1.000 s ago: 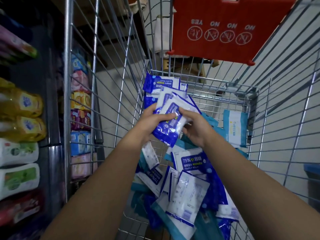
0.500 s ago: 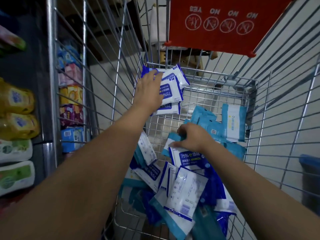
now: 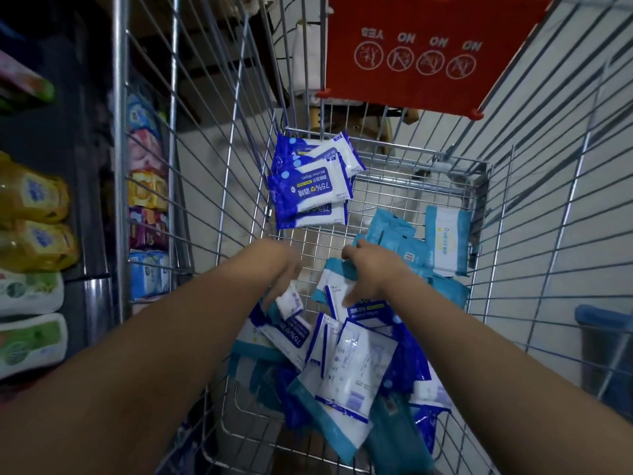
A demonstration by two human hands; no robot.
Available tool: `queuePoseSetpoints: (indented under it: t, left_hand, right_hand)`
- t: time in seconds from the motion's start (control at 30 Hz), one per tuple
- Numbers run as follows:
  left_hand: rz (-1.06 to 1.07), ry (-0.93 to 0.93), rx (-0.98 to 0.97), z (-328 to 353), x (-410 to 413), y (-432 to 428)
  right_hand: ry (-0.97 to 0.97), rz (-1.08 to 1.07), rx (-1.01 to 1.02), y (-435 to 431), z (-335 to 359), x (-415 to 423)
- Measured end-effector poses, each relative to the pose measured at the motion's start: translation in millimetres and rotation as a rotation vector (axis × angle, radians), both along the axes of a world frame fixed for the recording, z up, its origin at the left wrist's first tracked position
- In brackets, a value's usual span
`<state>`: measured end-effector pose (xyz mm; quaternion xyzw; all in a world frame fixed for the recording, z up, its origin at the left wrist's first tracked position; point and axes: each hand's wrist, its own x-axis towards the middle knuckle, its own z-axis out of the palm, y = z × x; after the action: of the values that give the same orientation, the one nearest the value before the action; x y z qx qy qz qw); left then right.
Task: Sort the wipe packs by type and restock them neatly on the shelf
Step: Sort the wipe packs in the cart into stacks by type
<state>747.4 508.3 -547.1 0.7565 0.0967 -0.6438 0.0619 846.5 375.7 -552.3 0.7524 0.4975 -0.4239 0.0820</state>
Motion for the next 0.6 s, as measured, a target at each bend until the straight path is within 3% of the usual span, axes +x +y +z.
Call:
queuePoseSetpoints:
  t: [0.2,0.33,0.47,0.6]
  left_hand:
    - [0.154,0.018,-0.035,-2,-6,1]
    - [0.456,-0.245,-0.067,4,-14,13]
    - [0.554,-0.524,-0.056,10,-10,20]
    - [0.721,-0.765,-0.101,15,-4,35]
  right_hand:
    - [-0.036,-0.029,-0.061,-16,6,9]
    - [0.019,-0.050,-0.095,-16,15,11]
    - [0.116,-0.059,-0.127,-14,16,21]
    - [0.283,-0.265,-0.057,-15,17,38]
